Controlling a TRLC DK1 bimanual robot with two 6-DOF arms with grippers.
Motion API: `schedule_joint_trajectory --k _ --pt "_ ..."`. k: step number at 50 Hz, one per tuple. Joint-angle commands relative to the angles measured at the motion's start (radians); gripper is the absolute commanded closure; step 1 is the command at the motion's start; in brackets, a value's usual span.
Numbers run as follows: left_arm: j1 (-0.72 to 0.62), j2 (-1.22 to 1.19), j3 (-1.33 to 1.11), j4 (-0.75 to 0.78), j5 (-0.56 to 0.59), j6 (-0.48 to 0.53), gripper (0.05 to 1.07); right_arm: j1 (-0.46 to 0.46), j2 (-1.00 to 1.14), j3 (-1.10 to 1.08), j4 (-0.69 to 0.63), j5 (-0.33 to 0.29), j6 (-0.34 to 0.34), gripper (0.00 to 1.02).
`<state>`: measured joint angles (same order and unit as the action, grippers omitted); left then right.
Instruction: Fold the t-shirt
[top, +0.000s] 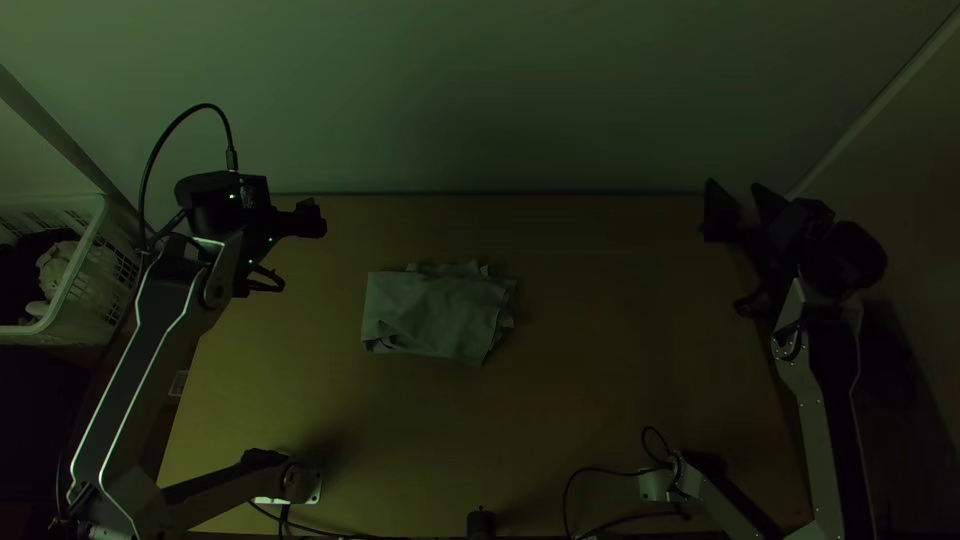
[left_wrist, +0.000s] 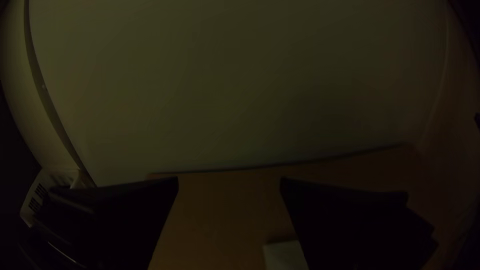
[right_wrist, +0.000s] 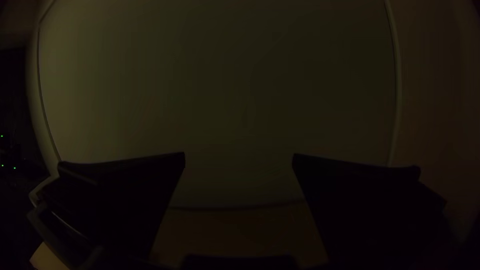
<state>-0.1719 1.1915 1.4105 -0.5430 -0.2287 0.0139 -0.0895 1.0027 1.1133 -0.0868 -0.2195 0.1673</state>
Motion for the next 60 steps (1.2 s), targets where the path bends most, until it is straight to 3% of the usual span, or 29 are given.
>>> schedule_joint_trajectory --k 1,23,46,60 --pt "0.031 -0.128 -0.137 0.103 -0.004 0.066 0.1 -0.013 -0.085 -0.041 0.045 0.005 -0.04 0.04" --pt "0.196 -0.51 -0.539 0.341 -0.006 0.075 0.1 -0.039 -0.343 -0.264 0.102 0.005 -0.086 0.04" --pt "0.204 -0.995 -0.981 0.471 0.009 0.127 0.1 -0.01 -0.701 -0.58 0.171 -0.001 -0.092 0.04" --pt "0.192 -1.195 -1.15 0.471 0.026 0.133 0.1 0.004 -0.745 -0.696 0.214 0.0 -0.089 0.04"
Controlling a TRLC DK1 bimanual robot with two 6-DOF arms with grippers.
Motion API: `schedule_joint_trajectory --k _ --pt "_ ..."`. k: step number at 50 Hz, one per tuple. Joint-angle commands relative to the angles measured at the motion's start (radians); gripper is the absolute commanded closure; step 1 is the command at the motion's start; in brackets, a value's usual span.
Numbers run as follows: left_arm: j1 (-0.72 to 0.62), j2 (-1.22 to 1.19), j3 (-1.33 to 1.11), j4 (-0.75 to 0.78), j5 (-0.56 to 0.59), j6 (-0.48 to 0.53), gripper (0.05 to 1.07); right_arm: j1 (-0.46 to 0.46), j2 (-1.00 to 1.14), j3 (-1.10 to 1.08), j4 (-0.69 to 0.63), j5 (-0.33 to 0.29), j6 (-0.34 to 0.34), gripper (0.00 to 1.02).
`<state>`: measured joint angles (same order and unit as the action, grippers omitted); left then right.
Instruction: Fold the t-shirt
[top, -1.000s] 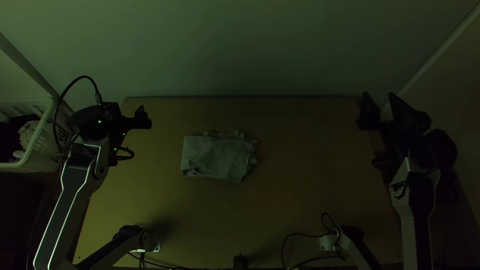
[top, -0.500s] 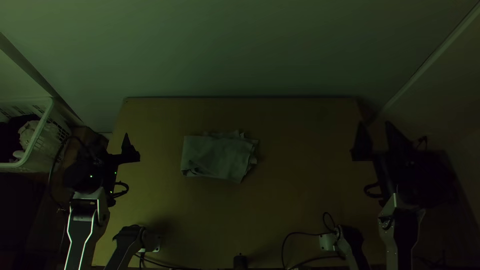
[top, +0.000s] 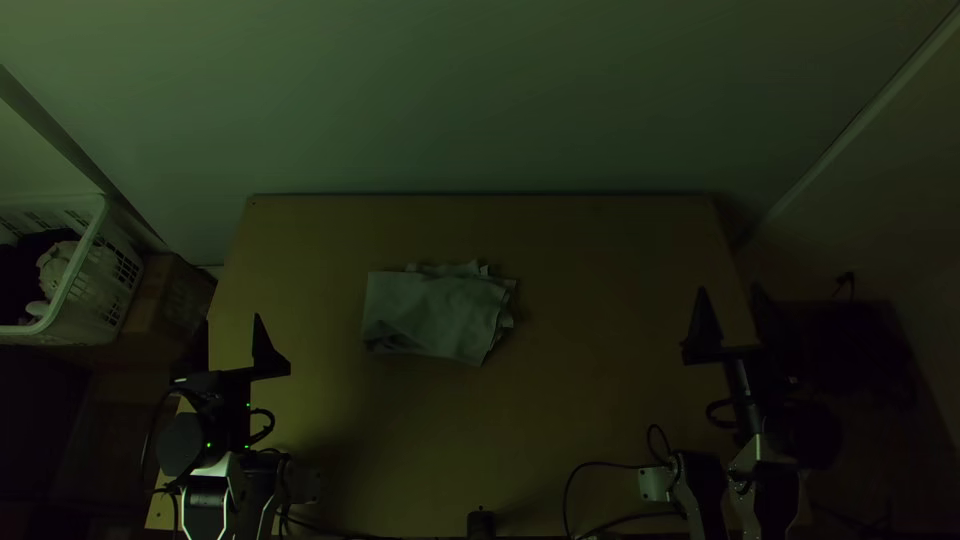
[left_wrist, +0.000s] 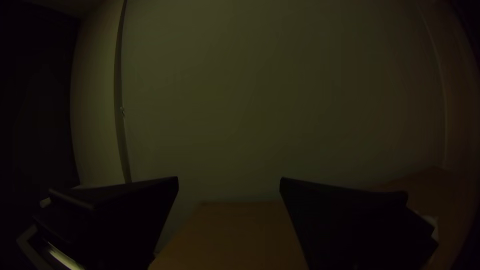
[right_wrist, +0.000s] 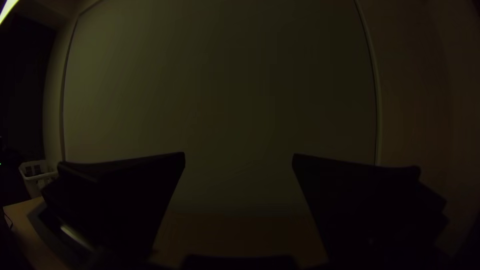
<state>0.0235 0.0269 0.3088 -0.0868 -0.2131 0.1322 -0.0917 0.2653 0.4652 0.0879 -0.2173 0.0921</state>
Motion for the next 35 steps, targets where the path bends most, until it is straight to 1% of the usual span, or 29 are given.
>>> schedule_joint_trajectory --k 1,9,15,21,26,28,31,35 --pt "-0.002 -0.03 -0.051 0.012 0.011 0.012 0.1 0.007 -0.009 -0.059 0.047 -0.001 -0.014 0.04" --pt "0.006 -0.03 -0.108 0.073 0.011 0.006 0.1 0.007 -0.012 -0.16 0.142 -0.001 -0.015 0.04" --pt "0.006 -0.03 -0.158 0.13 0.011 -0.019 0.1 0.01 -0.029 -0.24 0.194 -0.001 -0.011 0.04" --pt "0.0 -0.03 -0.194 0.154 0.011 -0.045 0.1 0.01 -0.101 -0.319 0.208 -0.001 -0.006 0.04" --pt "0.0 -0.03 -0.226 0.162 0.011 -0.062 0.1 0.009 -0.259 -0.419 0.205 -0.001 -0.009 0.04" --pt "0.0 -0.03 -0.235 0.162 0.011 -0.068 0.1 0.01 -0.276 -0.454 0.225 0.001 -0.006 0.04" --pt "0.0 -0.03 -0.244 0.157 0.009 -0.078 0.1 -0.002 -0.27 -0.453 0.185 0.018 0.018 0.04" --pt "0.001 -0.03 -0.257 0.137 0.009 -0.095 0.1 -0.003 -0.271 -0.464 0.144 0.019 0.035 0.04"
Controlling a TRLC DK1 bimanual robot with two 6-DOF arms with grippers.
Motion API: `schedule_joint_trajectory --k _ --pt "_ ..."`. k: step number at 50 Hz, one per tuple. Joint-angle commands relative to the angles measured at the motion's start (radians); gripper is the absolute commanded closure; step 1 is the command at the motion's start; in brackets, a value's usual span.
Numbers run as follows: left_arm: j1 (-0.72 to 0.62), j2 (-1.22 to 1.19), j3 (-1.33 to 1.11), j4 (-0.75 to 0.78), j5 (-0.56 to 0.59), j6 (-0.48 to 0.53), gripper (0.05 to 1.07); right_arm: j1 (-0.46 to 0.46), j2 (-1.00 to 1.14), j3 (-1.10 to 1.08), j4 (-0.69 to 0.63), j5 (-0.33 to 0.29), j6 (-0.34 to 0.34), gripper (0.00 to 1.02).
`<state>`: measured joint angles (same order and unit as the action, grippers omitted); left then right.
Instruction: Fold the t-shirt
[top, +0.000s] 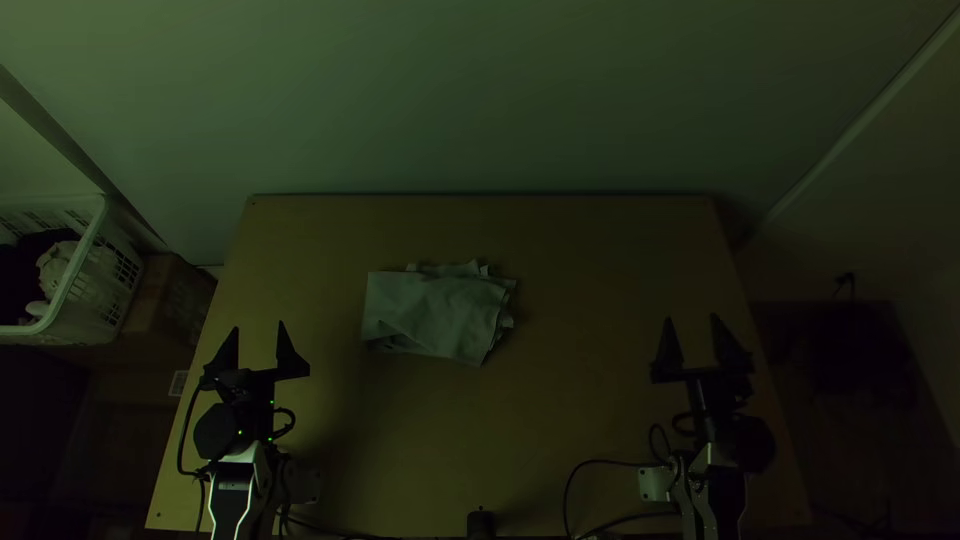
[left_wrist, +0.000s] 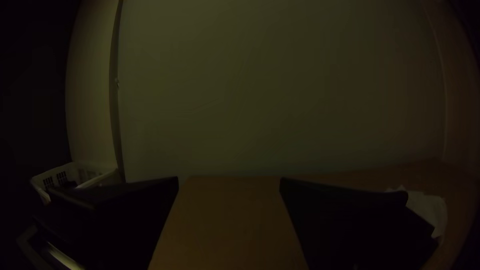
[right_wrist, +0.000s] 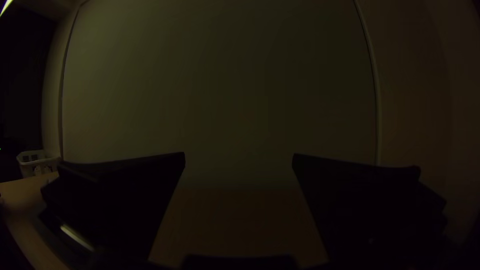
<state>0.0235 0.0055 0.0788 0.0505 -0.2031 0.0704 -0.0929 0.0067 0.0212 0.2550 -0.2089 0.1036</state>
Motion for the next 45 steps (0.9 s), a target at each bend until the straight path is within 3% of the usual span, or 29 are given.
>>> schedule_joint_trajectory --k 1,13,18,45 --pt "0.001 -0.009 -0.031 -0.008 -0.001 -0.034 0.1 -0.001 -0.013 -0.02 -0.043 0.009 0.024 0.04" --pt "0.012 -0.007 -0.057 -0.043 0.001 -0.063 0.1 0.018 -0.011 -0.018 -0.223 0.048 0.056 0.04" --pt "0.013 -0.007 -0.057 -0.041 -0.001 -0.063 0.1 0.012 -0.011 -0.017 -0.229 0.071 0.1 0.04" --pt "0.012 -0.007 -0.06 -0.035 0.001 -0.05 0.1 0.01 -0.011 -0.017 -0.23 0.078 0.074 0.04"
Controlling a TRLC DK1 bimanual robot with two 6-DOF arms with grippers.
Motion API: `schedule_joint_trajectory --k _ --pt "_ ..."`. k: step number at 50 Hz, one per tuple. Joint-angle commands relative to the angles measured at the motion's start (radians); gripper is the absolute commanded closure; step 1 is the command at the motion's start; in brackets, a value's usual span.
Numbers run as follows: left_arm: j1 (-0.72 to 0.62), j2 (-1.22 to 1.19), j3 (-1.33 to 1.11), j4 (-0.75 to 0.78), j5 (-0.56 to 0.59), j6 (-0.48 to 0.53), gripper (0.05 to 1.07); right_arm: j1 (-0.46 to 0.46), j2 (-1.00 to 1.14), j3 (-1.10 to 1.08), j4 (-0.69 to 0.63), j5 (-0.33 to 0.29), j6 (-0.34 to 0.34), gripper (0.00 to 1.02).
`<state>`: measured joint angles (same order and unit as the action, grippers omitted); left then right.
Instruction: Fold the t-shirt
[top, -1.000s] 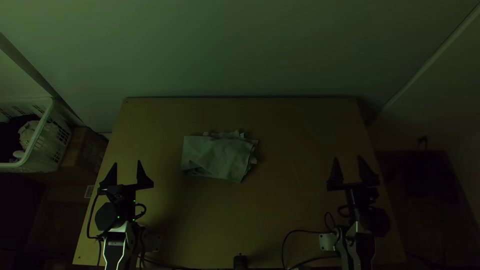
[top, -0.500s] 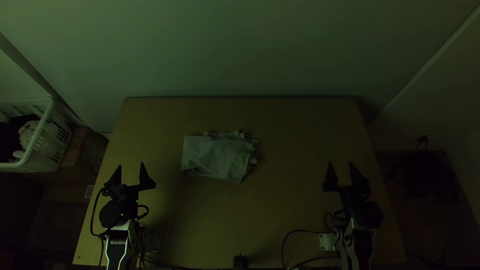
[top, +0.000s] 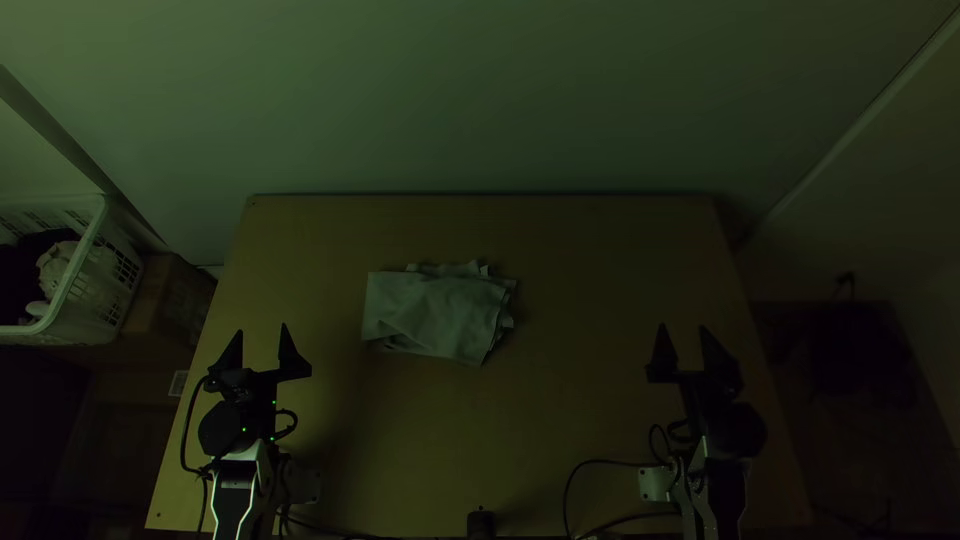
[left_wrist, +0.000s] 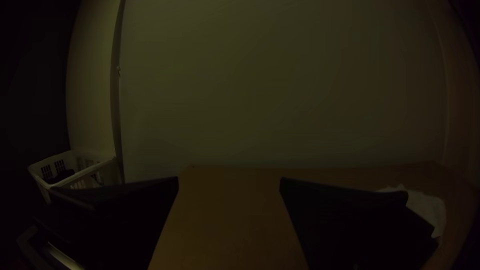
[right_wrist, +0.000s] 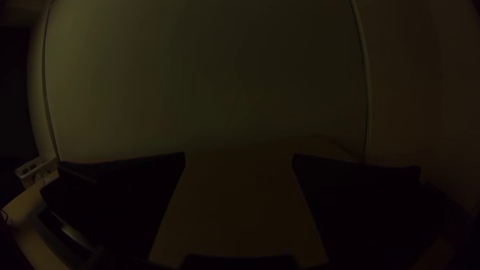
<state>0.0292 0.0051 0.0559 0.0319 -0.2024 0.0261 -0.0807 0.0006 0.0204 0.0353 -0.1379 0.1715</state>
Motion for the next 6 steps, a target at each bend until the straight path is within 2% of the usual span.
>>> schedule_joint_trajectory --k 1,6 --pt "0.006 -0.007 -0.037 -0.017 0.0 -0.008 0.1 -0.002 -0.005 -0.016 -0.011 0.008 0.006 0.04" --pt "0.006 -0.007 -0.037 -0.015 0.0 -0.008 0.1 -0.002 -0.005 -0.016 -0.011 0.008 0.006 0.04"
